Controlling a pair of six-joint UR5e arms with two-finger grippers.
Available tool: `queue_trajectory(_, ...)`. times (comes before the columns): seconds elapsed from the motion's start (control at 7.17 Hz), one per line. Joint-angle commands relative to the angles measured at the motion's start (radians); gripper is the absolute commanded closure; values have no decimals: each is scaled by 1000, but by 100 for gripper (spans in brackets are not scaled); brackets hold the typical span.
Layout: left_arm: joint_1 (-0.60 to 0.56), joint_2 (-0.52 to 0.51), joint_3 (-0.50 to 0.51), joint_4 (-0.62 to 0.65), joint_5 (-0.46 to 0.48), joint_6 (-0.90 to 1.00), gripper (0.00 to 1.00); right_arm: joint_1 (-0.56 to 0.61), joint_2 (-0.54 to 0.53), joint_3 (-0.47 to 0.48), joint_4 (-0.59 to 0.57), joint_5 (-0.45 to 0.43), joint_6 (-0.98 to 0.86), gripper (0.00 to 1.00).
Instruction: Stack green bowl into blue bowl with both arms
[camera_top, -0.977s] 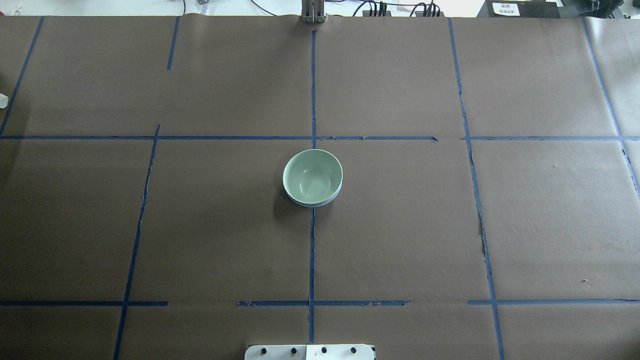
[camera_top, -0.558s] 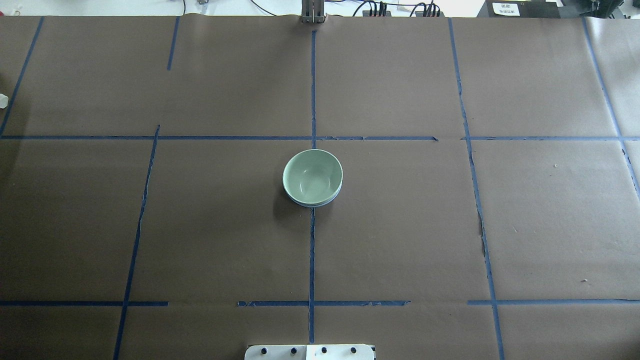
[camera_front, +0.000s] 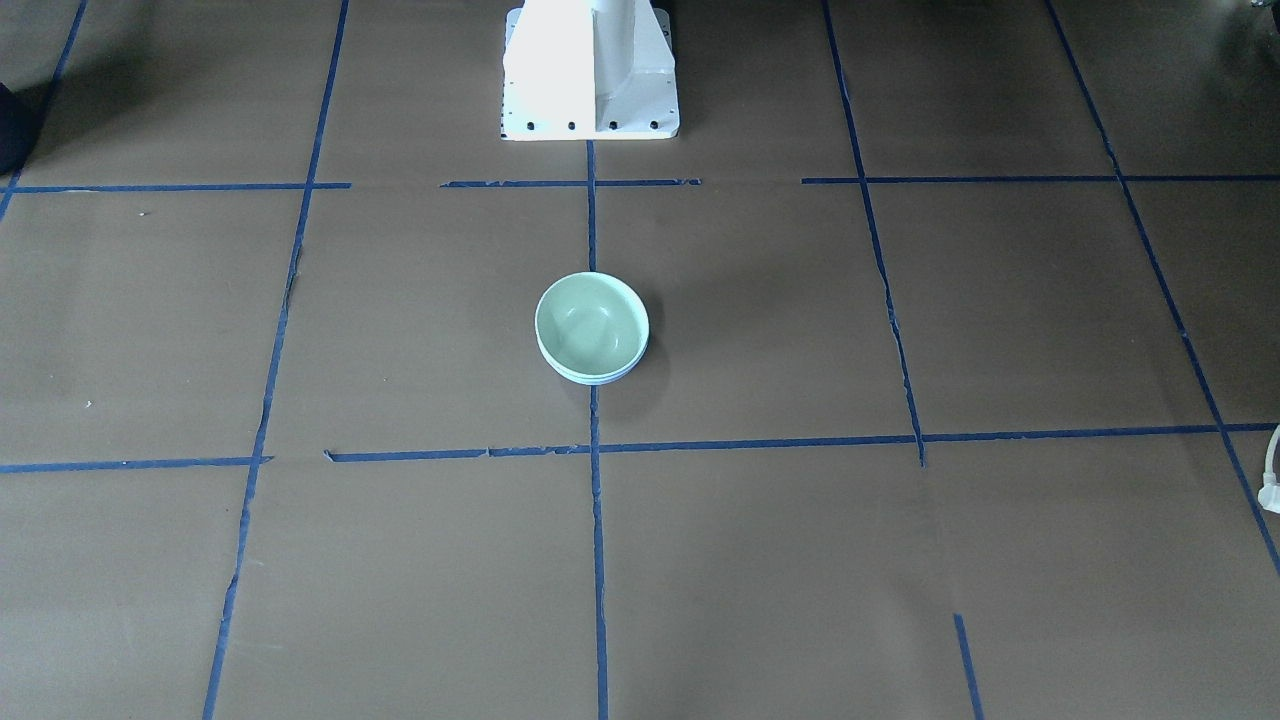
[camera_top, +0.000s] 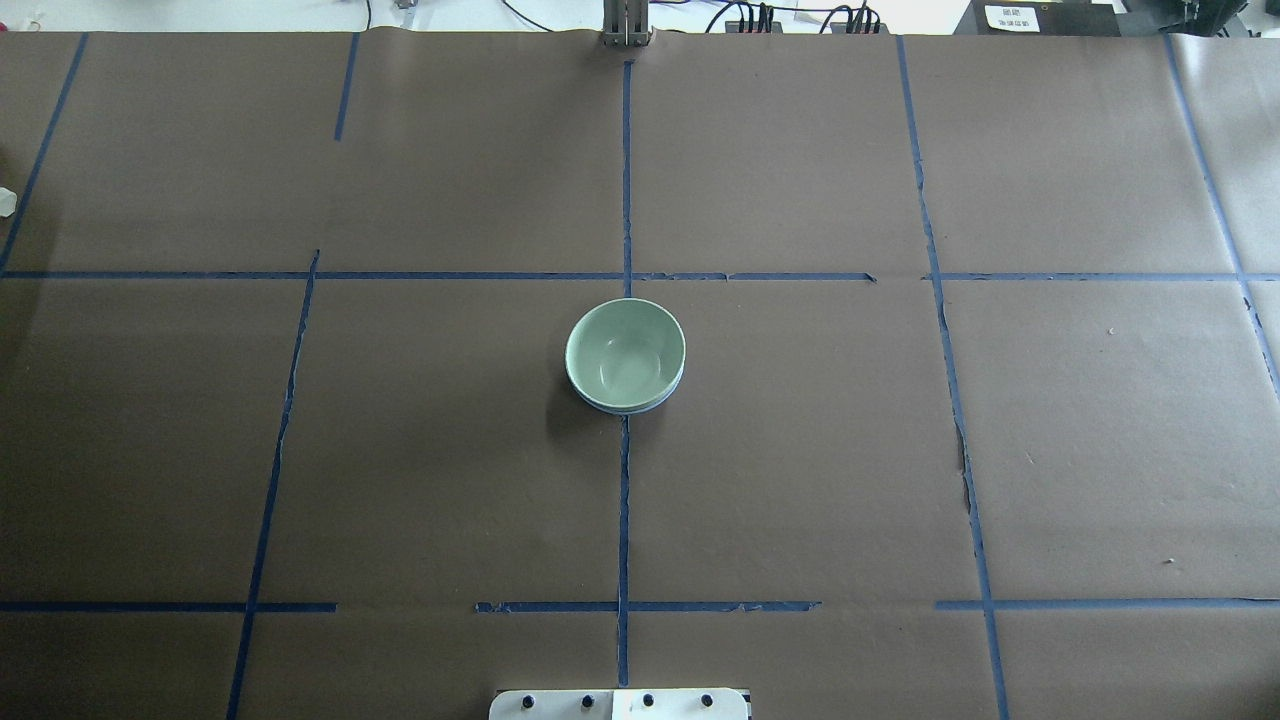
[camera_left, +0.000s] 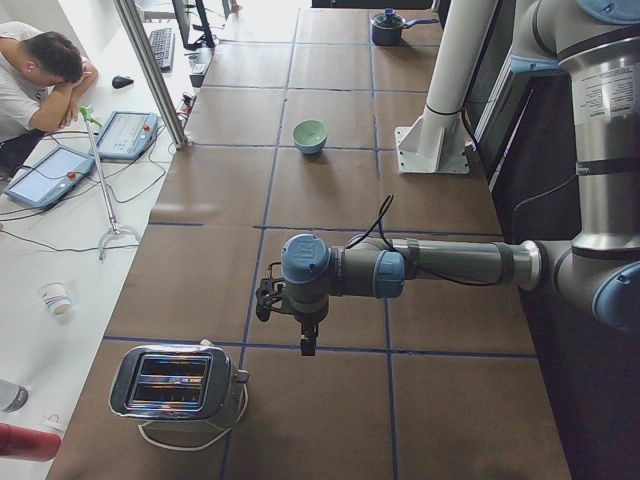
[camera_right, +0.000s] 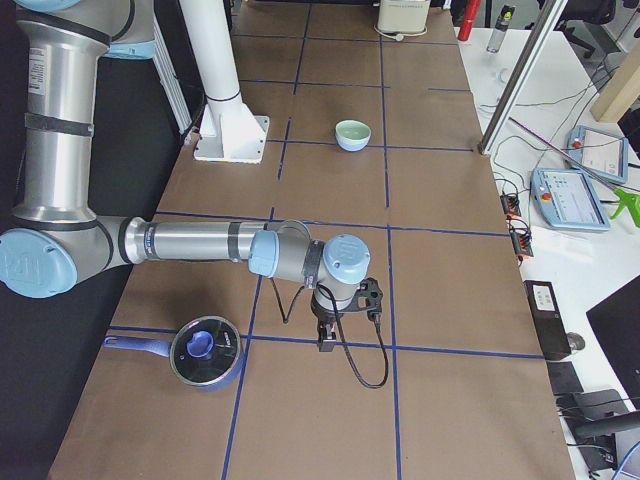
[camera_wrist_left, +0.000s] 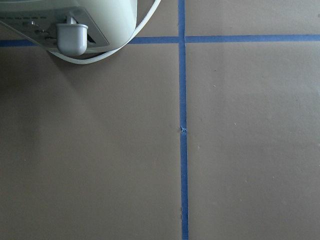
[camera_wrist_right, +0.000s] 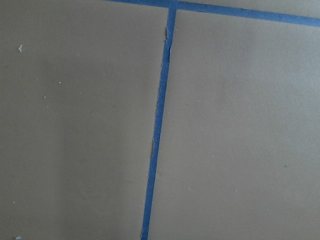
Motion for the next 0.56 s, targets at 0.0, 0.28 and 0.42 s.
queue_trajectory(0.0, 1, 0, 0, 0, 0, 0, 0, -1, 0, 0, 0, 0, 0, 0)
queue_trajectory(0.28, 1, 0, -2, -2, 0, 0, 0, -4, -3, -12, 36, 0, 2, 0)
queue_trajectory(0.42, 1, 0, -2, -2, 0, 0, 0, -8, -3, -23, 47, 0, 2, 0)
